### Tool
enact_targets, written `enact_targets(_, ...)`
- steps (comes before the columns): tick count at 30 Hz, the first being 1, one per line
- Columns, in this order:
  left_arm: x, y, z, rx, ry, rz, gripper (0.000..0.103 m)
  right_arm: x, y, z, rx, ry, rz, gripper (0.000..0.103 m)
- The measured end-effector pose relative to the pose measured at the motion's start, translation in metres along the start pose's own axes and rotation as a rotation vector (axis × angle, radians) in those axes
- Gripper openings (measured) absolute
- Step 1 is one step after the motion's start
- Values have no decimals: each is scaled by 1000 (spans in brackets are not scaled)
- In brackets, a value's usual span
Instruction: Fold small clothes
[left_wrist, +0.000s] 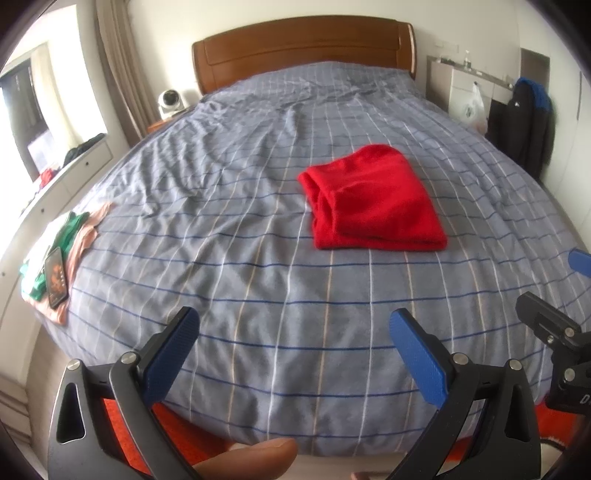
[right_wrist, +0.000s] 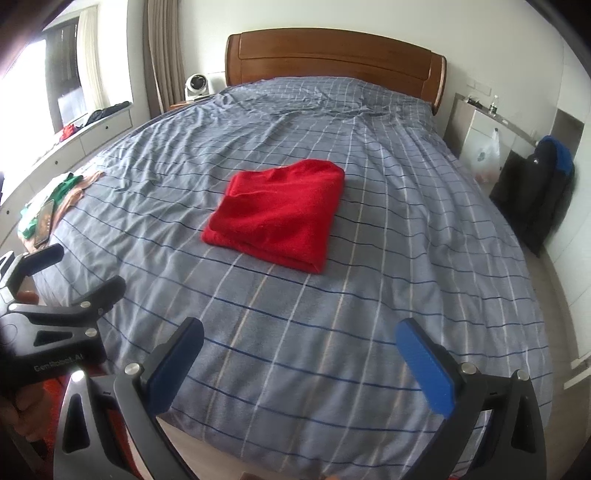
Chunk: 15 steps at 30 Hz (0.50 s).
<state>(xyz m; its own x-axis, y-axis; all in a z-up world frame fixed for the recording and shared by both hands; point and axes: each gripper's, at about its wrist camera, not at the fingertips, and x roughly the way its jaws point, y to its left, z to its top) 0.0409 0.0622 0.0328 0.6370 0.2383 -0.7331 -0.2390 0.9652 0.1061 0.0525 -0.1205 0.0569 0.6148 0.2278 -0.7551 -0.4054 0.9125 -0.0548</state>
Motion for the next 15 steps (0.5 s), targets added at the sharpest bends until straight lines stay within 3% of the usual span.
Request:
enact_targets(8, 5, -3, -1, 2, 19, 0, 103, 2, 0, -1, 3, 11, -7, 103)
enact_targets(15, -4, -5, 3, 6, -10, -7, 103, -9, 2, 4, 9, -47, 11, 103)
